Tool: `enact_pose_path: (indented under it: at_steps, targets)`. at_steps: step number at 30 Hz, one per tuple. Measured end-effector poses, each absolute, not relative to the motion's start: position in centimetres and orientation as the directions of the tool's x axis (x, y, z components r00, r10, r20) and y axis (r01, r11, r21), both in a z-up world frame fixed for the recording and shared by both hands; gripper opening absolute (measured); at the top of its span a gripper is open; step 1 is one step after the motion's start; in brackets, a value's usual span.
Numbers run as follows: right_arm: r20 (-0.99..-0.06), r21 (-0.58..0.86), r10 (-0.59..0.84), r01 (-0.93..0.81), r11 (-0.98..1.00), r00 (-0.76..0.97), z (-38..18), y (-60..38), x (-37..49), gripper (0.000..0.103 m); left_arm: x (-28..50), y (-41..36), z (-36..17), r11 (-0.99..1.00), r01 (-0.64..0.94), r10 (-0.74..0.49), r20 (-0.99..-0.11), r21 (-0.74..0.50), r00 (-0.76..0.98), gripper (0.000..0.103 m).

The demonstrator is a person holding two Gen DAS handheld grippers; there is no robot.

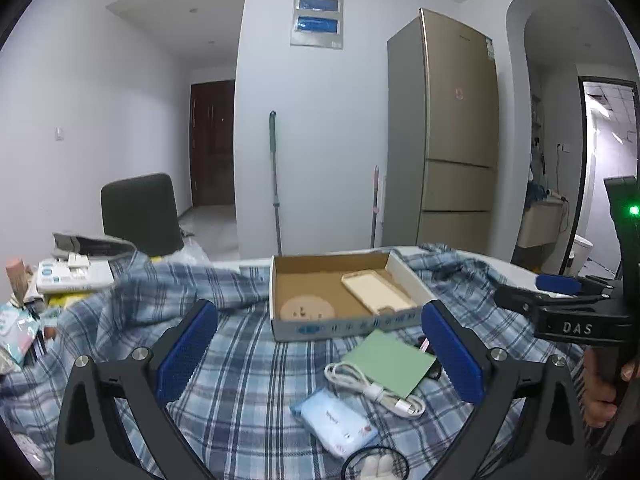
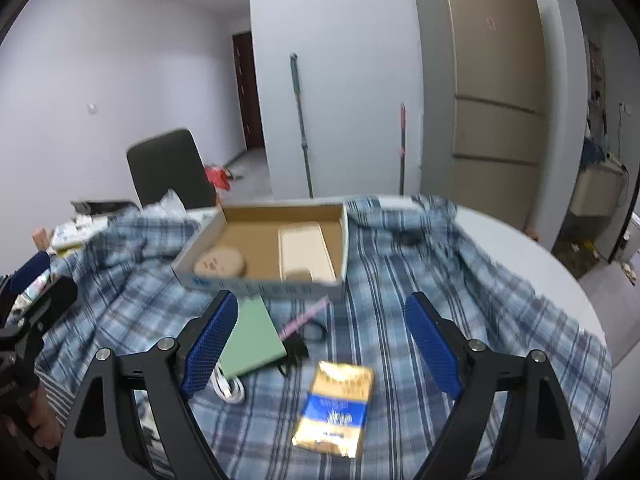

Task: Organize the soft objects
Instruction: 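Grasp the gold cigarette box with the right gripper, then grasp the blue wet-wipe pack with the left gripper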

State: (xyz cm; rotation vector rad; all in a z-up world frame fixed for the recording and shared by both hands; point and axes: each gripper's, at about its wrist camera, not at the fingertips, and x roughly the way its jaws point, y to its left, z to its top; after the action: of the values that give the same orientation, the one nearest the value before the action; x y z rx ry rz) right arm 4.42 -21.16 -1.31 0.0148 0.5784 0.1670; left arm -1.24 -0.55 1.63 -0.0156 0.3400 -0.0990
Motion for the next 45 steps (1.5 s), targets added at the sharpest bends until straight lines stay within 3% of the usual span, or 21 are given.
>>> enact_pose_path:
  at_steps: [8,19,27,31,35,39,40,45]
  targets:
    - [-0.687,0.065,0.130,-0.118,0.991,0.715,-5.7,-21.4,5.6,0.085,-0.4,-0.2,-0.7,0.996,0.074,-0.084,-0.354,-0.043,0.932,0.103]
    - [-0.859,0.108,0.128,-0.070,0.992,0.495,-11.1,-21.7,8.6,0.065,-0.7,-1.1,-1.0,0.998,0.056,-0.045,-0.346,0.021,0.937,0.103]
    - [-0.848,0.071,0.095,-0.066,0.995,0.521,-10.7,-21.4,8.3,0.053,-0.4,-0.3,-1.1,1.000,0.027,-0.029,-0.363,-0.010,0.931,0.103]
    - [-0.770,0.065,0.101,-0.080,0.995,0.630,-8.5,-21.4,6.9,0.053,-1.0,0.5,-0.9,0.999,-0.001,-0.012,-0.332,-0.040,0.943,0.103]
    - [-0.685,0.035,0.121,-0.133,0.990,0.718,-5.9,-21.2,5.8,0.053,-0.5,0.7,-1.1,0.999,0.003,-0.019,-0.365,-0.046,0.931,0.103]
    - [-0.597,-0.033,0.105,-0.154,0.987,0.796,-4.4,-21.0,5.5,0.054,1.2,0.6,-1.8,0.998,0.028,-0.051,-0.471,-0.056,0.881,0.101]
    - [-0.590,-0.039,0.106,-0.160,0.986,0.800,-4.5,-20.9,5.5,0.054,1.9,0.6,-2.2,0.996,0.054,-0.087,-0.527,-0.078,0.845,0.094]
    - [-0.603,-0.027,0.126,-0.178,0.984,0.787,-5.4,-20.5,5.8,0.054,4.3,0.3,-4.6,0.988,0.064,-0.145,-0.692,-0.141,0.707,0.087]
